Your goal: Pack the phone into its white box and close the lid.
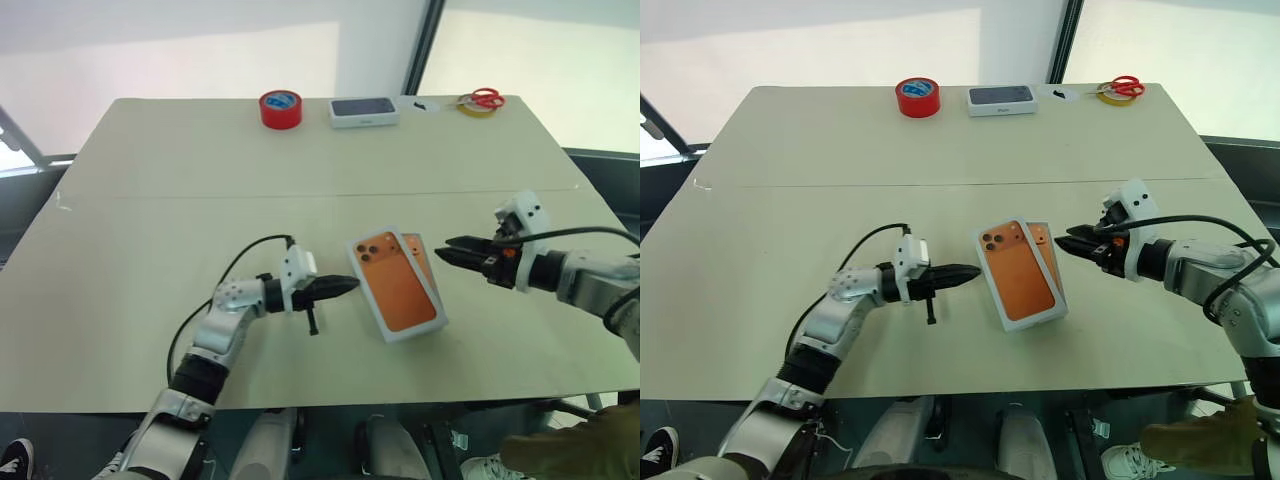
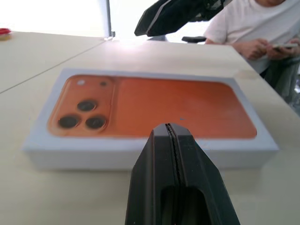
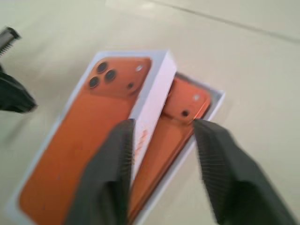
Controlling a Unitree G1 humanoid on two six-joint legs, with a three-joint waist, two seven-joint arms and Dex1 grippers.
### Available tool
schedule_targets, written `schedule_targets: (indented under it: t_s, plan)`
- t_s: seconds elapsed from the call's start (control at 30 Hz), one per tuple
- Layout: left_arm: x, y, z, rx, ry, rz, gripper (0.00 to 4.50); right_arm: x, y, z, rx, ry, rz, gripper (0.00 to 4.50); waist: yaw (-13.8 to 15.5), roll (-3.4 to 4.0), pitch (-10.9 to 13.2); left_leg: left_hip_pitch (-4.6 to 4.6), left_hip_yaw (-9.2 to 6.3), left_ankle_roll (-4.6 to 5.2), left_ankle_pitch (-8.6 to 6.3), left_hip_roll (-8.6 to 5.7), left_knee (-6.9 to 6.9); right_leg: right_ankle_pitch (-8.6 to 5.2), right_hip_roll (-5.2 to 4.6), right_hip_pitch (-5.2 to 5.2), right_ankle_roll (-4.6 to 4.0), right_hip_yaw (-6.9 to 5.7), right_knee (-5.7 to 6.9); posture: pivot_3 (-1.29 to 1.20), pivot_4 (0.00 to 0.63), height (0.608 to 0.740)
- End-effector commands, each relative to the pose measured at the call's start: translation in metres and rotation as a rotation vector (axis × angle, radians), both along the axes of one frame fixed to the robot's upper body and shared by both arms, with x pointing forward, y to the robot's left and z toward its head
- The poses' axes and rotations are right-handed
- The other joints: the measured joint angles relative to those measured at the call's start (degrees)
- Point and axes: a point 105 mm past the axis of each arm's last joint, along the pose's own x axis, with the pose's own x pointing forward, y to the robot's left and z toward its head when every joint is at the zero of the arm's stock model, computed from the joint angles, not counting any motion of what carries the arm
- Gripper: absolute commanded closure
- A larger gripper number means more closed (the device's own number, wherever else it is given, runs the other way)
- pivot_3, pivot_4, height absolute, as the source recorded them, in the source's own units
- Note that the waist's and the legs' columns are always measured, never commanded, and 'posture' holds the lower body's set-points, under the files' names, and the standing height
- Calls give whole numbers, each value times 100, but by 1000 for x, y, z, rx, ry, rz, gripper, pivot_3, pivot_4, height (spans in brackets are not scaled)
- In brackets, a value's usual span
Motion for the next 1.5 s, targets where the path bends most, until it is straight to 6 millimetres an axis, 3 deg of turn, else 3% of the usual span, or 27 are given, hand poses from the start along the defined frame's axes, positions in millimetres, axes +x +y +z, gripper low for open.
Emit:
schedule_targets:
  t_s: [0.03,0.2,0.5,0.7,1.07,1.5]
  plan:
    - [-9,8,1,25,1,-42,4500,-1,7,-3,-116,-103,62,4403,14,1,1,0,0,0,0,0,1,0,0,0,0,0,0,0,150,738]
    - [-11,10,-16,110,39,-52,4500,-1,7,-16,-225,-159,101,4403,19,3,2,1,0,-13,-9,-6,8,0,-4,3,-4,3,0,0,150,738]
    - [5,-31,-16,96,0,-47,4500,-1,2,-28,-276,-173,95,4403,7,2,2,1,0,-2,-4,-11,8,7,-4,2,11,2,3,0,150,738]
    - [8,-46,-22,92,13,-52,4500,-1,2,-29,-279,-176,88,4403,19,2,2,6,0,-1,-3,-11,9,8,-4,5,13,2,7,0,150,738]
    - [22,-64,-4,37,-56,-3,4500,7,-7,-31,-348,-195,55,4403,34,2,2,8,-1,-2,-4,-13,17,9,-4,12,15,0,8,0,150,738]
    - [25,-73,-3,36,-51,-2,4500,21,-8,-30,-356,-221,12,4403,24,2,2,8,-1,-2,-3,-15,18,15,-3,10,25,0,11,0,150,738]
